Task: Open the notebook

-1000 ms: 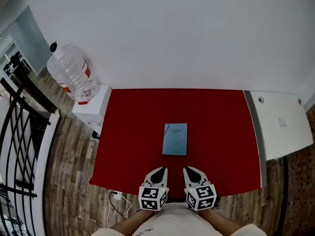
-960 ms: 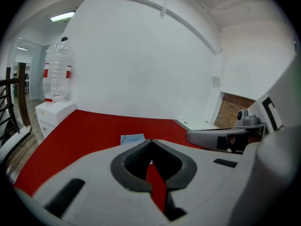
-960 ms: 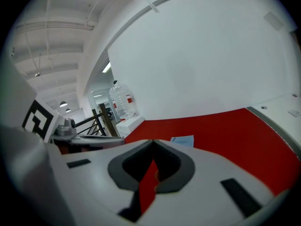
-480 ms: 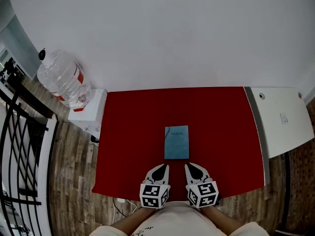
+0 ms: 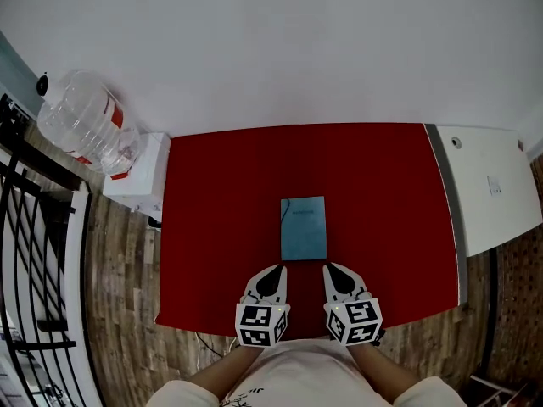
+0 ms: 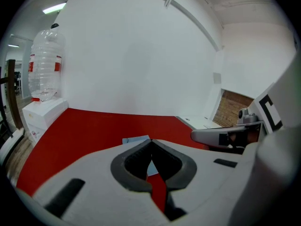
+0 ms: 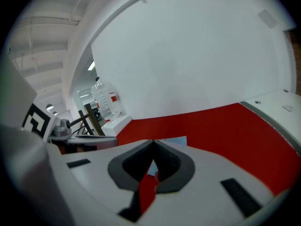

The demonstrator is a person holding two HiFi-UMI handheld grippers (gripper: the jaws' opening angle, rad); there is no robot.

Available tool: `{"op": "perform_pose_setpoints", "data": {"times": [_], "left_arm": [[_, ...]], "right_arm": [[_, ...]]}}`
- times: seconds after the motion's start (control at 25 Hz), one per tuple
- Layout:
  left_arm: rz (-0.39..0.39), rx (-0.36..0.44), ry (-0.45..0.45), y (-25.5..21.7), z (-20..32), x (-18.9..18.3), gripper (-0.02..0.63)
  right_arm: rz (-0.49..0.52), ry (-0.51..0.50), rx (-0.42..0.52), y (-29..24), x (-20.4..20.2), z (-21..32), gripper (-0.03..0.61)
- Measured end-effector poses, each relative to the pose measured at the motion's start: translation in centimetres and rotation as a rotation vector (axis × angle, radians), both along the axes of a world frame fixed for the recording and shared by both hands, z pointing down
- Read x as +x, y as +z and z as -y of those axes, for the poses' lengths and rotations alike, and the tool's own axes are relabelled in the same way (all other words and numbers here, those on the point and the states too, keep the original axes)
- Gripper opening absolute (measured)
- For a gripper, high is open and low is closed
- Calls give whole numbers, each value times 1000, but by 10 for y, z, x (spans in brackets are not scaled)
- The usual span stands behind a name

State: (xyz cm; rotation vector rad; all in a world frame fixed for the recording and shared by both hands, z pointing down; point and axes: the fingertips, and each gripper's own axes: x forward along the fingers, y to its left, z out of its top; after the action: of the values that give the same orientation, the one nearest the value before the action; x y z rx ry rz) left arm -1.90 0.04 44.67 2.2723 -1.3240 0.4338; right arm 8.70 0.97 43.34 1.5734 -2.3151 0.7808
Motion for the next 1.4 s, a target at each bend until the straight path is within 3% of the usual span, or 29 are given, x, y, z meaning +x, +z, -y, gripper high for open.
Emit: {"op": "perform_pose_setpoints", "data": {"times": [0.28,0.52,1.04,1.16,1.4], "left_arm": [[-1,-45,-2,31,26,-1,6],[-7,-65,15,53,44,-1,6],[-47,-130,18,106,63,7,6],[-44,-152,15,116,63,8,6],[-43,-184,22,129,63,12,6]], "right_arm": [[-17,72,-58,37,21,35,8],[5,102,-179,88,31,56,8],[1,61,-365,177,31,89,12],[18,38,-414,195,30,94,69],[75,-2,-522,224,29,96,75]]}}
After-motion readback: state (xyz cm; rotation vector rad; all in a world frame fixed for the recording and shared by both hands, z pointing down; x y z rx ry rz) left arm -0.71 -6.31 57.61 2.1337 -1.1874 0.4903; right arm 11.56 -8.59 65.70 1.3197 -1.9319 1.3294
